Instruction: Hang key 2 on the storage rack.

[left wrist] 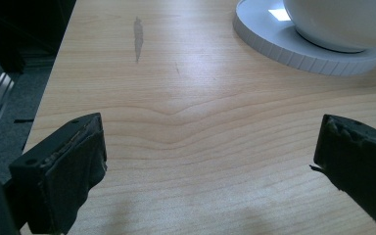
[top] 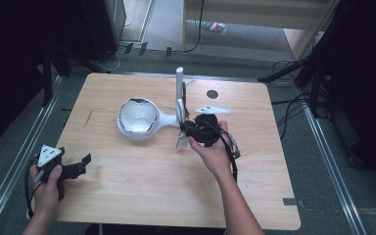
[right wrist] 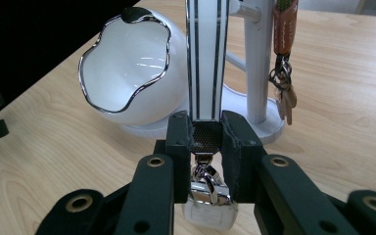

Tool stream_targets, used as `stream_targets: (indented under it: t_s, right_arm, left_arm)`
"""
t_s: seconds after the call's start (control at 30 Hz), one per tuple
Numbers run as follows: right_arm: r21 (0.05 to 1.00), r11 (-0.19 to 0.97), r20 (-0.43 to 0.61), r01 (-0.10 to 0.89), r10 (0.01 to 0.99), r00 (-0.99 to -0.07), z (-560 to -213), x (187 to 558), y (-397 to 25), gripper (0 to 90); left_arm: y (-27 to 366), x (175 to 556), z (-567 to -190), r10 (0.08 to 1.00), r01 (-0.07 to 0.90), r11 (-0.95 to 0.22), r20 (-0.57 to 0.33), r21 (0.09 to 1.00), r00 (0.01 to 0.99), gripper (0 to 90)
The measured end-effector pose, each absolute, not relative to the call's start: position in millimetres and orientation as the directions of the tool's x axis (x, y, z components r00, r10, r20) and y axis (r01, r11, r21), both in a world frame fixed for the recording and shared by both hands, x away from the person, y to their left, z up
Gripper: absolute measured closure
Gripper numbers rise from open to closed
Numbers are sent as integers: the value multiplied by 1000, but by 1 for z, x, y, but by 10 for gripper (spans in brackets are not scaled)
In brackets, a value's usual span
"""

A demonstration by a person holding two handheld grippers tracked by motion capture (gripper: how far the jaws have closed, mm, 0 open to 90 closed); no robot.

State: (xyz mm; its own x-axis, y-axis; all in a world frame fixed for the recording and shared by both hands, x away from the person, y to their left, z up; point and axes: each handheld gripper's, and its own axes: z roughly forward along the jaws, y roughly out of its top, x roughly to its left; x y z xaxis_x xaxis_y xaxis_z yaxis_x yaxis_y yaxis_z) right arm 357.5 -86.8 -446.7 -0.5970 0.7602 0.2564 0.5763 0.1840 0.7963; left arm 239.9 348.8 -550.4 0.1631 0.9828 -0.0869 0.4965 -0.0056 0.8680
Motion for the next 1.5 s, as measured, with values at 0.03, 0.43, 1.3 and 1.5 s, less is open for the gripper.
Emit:
stream_targets:
  t_s: [0.03,0.43,1.3,1.5]
  right_arm:
    - [791,179,269,585,757,-596,-447,358,-88,761]
    - [781,145,323,608,739,-591,-448,364,-94,761]
    - [826,38,314,562,798,-514,-438,362,-102,744]
    - [836,22,307,548,809,-501,-436,363,-104,740]
  left_arm:
    - [349,240,-550,983,497,-6,-87,868,163,0]
    - [349,240,-550,983,496,-5,-87,868,163,0]
    - [348,240,-550,983,498,-10,-83,867,164,0]
    - [349,240,-550,983,498,-8,-85,867,164,0]
